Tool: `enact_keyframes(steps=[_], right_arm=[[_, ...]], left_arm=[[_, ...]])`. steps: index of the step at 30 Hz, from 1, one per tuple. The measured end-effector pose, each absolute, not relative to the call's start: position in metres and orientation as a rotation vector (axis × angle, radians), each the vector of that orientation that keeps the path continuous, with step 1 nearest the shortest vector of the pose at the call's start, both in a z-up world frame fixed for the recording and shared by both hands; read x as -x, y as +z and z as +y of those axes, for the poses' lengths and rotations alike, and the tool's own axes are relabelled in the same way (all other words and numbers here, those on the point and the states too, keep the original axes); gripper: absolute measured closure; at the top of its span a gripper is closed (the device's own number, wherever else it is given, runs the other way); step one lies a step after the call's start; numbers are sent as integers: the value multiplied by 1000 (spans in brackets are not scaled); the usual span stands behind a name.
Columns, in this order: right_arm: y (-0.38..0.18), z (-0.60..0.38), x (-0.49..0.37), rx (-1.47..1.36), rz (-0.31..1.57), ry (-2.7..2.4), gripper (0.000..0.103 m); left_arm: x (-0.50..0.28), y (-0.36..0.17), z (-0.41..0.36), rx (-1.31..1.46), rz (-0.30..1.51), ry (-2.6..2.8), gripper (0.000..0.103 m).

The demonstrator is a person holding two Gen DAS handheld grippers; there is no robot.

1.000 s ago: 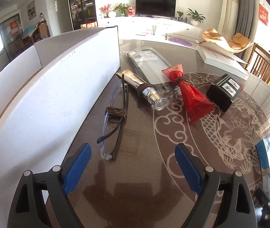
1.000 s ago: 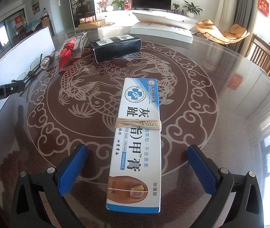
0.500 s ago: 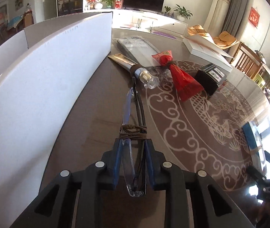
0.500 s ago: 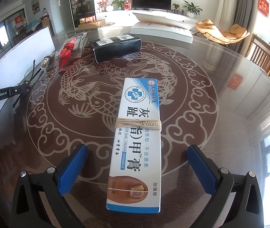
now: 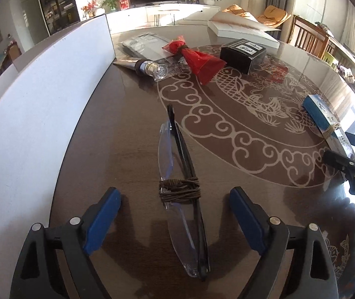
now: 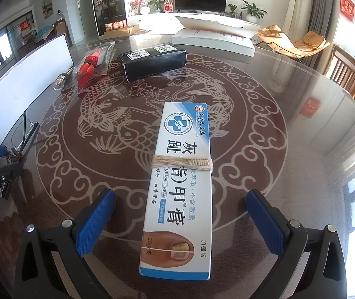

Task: Organize objects
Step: 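Carry eyeglasses and cream box toward the white box and release them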

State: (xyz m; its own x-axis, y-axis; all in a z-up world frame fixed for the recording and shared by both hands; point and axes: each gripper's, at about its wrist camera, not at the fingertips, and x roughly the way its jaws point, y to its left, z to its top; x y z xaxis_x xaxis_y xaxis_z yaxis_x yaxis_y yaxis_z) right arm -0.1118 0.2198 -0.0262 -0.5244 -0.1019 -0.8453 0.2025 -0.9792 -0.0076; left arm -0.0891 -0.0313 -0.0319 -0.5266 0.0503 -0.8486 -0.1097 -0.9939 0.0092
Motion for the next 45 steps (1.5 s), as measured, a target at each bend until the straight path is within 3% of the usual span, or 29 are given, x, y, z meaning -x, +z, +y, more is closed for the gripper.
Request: enact_keyframes(steps=[1, 2, 3, 4, 5, 9, 14, 21, 27, 31, 32, 33, 35, 37, 42, 45], right_arm=[[-25, 220, 117, -1470, 160, -2548, 0], [-23, 222, 122, -1503, 152, -2512, 2], [-21, 223, 127, -1533, 170, -2503, 16], [-16, 224, 130, -1542, 190, -2500, 27], [-12, 226, 134, -1546, 177, -2490, 62], [-6, 233, 135, -1595, 93, -2438, 61], [26, 222, 121, -1500, -161, -2365, 61], [97, 97, 122, -1261, -218, -2195, 61], [125, -62, 114, -1131, -141, -2003, 61], [105, -151, 103, -1152, -66, -1904, 60], [95, -168, 102, -1178, -43, -1885, 57], [84, -181, 101, -1207, -23, -1872, 47], [72, -189, 97, -1223, -17, -1878, 37], [70, -179, 91, -1185, -41, -1898, 34], [79, -94, 82, -1025, -17, -2114, 9], [76, -21, 80, -978, 20, -2296, 0]], left_arm=[[88, -30, -31, 1465, 98, 2691, 37], [88, -27, -30, 1443, 93, 2702, 64], [88, -26, -28, 1437, 103, 2711, 75], [88, -25, -27, 1441, 93, 2711, 75], [86, -24, -29, 1432, 49, 2705, 75], [62, -14, -42, 1342, -148, 2698, 76], [23, 33, -69, 1169, -361, 2737, 76], [-9, 103, -161, 1005, -502, 2909, 76], [-1, 92, -266, 1216, -527, 3079, 75], [1, 63, -318, 1455, -596, 3113, 67], [0, 58, -326, 1491, -622, 3112, 56], [-2, 54, -330, 1505, -644, 3116, 49], [-14, 53, -329, 1457, -666, 3152, 30], [-24, 55, -320, 1397, -650, 3191, 27], [-42, 77, -263, 1232, -574, 3180, 27], [-48, 96, -204, 1071, -518, 3088, 24]])
